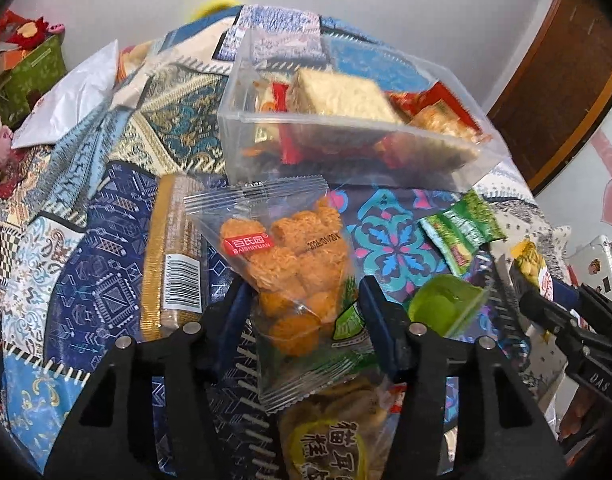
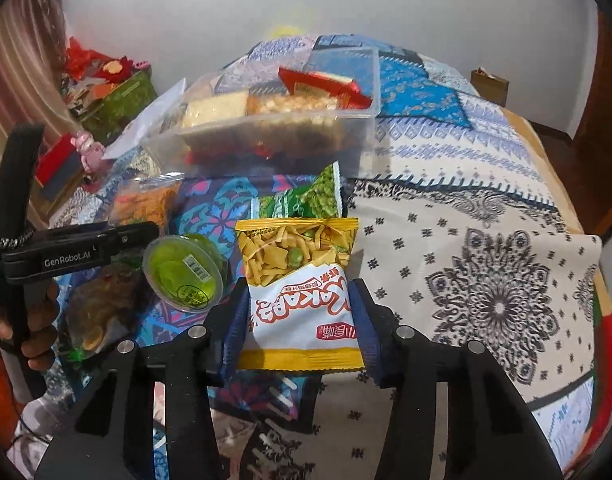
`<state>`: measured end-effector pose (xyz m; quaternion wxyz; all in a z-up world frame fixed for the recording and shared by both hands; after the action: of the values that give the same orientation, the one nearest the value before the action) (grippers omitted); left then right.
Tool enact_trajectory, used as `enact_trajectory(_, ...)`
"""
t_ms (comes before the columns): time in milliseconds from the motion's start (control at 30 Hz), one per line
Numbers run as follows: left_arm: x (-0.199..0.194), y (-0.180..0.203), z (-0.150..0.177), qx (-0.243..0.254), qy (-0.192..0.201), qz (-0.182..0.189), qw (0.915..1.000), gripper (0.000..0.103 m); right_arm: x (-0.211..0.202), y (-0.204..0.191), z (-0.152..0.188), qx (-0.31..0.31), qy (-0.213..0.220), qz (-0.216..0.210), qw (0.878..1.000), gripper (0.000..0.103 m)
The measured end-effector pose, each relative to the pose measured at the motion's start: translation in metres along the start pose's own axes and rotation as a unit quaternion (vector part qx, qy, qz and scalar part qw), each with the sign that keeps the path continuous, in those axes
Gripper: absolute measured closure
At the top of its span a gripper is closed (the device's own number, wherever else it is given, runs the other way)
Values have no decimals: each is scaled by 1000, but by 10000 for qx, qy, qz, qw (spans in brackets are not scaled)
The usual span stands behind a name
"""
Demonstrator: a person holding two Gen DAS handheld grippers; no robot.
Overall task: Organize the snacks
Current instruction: 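Carry both bags over the box and open both tools to drop them in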
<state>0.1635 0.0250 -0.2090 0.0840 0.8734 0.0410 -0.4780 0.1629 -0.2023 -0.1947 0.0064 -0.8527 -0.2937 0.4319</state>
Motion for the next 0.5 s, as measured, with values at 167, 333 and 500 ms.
enact_trajectory(167,-25,1,-5,71,336,-68,9994,50,-17,-6,-14,-53,272,41,9996,58)
enact_trajectory(333,-48,1,-16,49,623,0,9980,55,-27,-13,-34,-140,556,45,9983,58)
enact_trajectory(500,-60,-1,-36,17,868,46,9962,56,-25,-19,-55,-242,773,31,9967,58)
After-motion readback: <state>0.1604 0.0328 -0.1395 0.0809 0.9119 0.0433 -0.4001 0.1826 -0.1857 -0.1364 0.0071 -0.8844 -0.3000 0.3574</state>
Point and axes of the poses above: each gripper's, at about its wrist camera, not at the fingertips, and x roughly the way its jaws point, y to its right, z to its underside, the point moved 2 cm from there along x, roughly the way its jaws point, and after that the axes turned 6 degrees about -z, right-handed, at the moved point
